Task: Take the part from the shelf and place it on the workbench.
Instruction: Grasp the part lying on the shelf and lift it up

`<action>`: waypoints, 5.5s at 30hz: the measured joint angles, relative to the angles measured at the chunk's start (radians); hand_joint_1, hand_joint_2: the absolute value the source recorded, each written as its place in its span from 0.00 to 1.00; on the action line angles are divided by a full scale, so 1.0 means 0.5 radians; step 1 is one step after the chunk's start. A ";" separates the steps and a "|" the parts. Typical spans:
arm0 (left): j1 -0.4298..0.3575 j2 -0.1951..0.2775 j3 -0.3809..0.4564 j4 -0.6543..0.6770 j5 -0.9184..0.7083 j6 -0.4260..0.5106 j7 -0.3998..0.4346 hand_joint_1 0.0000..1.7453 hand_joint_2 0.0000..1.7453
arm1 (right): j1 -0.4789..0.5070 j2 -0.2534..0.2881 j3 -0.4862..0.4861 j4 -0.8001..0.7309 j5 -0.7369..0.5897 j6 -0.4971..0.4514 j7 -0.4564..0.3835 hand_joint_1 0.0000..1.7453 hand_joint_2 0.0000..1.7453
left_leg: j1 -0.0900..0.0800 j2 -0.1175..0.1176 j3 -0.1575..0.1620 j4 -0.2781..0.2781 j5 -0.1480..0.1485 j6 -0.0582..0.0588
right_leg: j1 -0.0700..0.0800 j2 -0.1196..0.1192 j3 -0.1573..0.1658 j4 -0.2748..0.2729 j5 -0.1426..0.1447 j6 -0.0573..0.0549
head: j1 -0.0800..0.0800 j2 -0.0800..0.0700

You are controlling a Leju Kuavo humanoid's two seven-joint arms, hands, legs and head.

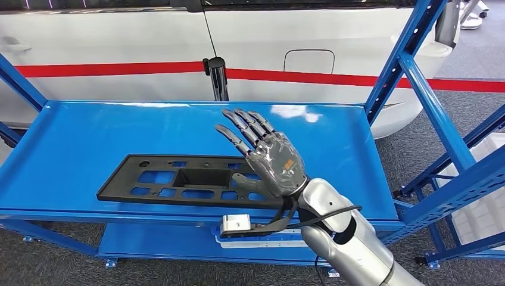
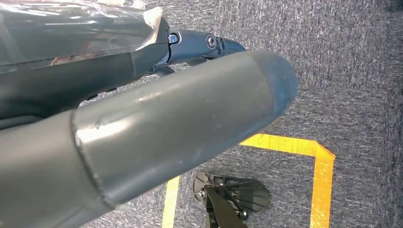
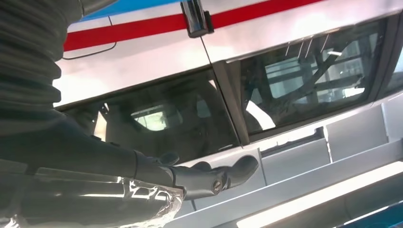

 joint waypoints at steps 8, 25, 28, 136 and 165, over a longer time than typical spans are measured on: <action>-0.001 0.001 -0.001 0.000 0.001 -0.005 -0.008 0.00 0.00 | 0.045 -0.069 -0.031 -0.011 -0.034 -0.013 -0.061 0.00 1.00 | -0.002 0.000 -0.025 0.039 -0.010 0.059 | -0.025 0.002 0.005 -0.018 0.021 0.034 | -0.002 0.000; -0.011 -0.011 -0.003 0.002 -0.016 -0.010 -0.015 0.00 0.00 | 0.018 -0.048 -0.037 0.029 0.035 -0.006 -0.012 0.00 1.00 | 0.007 0.011 -0.079 0.051 0.035 0.043 | -0.007 -0.003 0.005 0.024 -0.004 0.023 | 0.012 0.000; -0.011 -0.012 -0.003 0.002 -0.016 -0.010 -0.016 0.00 0.00 | 0.013 -0.032 -0.036 0.032 0.053 -0.009 -0.001 0.00 1.00 | 0.013 0.009 -0.185 0.313 -0.166 0.038 | 0.008 -0.005 -0.030 0.022 0.025 -0.040 | 0.007 0.000; -0.068 -0.036 -0.135 0.002 -0.296 -0.087 0.047 0.00 0.00 | -0.911 1.072 1.061 2.395 -0.503 -0.405 0.586 0.00 1.00 | -0.042 0.031 -0.073 -0.049 0.117 0.166 | 0.060 -0.017 -0.262 0.488 -0.173 -0.054 | 0.020 0.000; -0.064 -0.035 -0.136 0.002 -0.333 -0.075 0.052 0.00 0.00 | -0.955 1.075 0.906 2.395 -0.314 -0.538 0.592 0.00 1.00 | -0.037 0.003 -0.119 -0.014 0.122 0.140 | 0.066 0.000 -0.173 0.330 -0.150 -0.069 | 0.014 0.000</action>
